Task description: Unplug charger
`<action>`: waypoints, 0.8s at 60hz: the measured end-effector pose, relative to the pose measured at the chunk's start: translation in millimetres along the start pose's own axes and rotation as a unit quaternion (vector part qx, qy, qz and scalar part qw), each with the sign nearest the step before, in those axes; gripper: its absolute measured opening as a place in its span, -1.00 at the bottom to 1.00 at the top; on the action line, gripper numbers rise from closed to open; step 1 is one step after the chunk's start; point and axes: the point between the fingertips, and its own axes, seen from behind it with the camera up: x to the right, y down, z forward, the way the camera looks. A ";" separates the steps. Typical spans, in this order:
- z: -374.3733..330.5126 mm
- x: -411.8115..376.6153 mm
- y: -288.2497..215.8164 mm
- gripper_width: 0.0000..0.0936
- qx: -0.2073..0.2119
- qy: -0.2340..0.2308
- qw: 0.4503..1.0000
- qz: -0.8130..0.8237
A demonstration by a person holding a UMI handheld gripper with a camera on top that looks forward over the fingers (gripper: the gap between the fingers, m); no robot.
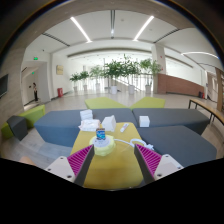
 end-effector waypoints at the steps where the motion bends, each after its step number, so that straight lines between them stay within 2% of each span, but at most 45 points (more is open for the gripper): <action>1: 1.5 -1.6 -0.5 0.79 0.001 -0.001 1.000 -0.001; 15: 54.5 -61.1 7.6 0.78 -0.005 -0.062 0.998 -0.020; 26: 159.5 -72.4 24.6 0.77 -0.031 -0.046 0.998 -0.017; 32: 205.2 -67.0 27.3 0.77 -0.028 -0.019 0.999 -0.034; 39: 247.3 -67.9 19.3 0.74 -0.007 -0.015 0.999 -0.037; 44: 274.1 -66.2 20.8 0.50 -0.002 -0.007 0.999 -0.049; 47: 293.3 -64.0 28.7 -0.16 -0.007 -0.005 0.999 -0.048; 48: 294.7 -67.4 26.8 -0.20 0.000 -0.012 0.999 -0.038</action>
